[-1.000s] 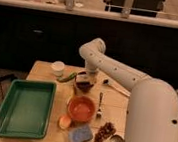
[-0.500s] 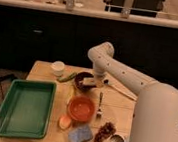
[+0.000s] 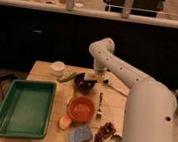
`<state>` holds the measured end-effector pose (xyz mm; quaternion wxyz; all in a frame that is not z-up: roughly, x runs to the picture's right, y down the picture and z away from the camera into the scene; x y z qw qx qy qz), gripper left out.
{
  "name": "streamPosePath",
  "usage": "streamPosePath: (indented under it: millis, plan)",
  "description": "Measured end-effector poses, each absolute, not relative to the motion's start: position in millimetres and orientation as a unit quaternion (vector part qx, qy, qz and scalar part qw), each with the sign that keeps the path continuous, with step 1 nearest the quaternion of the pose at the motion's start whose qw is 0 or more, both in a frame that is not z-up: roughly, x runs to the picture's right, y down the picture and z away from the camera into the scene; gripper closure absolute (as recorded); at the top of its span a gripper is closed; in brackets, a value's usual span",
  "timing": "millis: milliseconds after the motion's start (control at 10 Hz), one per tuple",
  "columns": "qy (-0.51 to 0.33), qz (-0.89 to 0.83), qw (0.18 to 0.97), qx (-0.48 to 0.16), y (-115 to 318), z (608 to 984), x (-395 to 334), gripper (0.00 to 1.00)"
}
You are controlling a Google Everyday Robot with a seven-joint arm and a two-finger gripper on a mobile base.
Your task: Wipe purple bowl with eraser
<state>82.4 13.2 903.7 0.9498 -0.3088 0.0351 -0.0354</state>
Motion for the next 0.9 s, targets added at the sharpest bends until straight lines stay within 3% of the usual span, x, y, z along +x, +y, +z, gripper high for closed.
streamPosePath:
  millis: [900]
  plan:
    - [-0.01, -0.088, 0.946, -0.311, 29, 890, 37, 1.0]
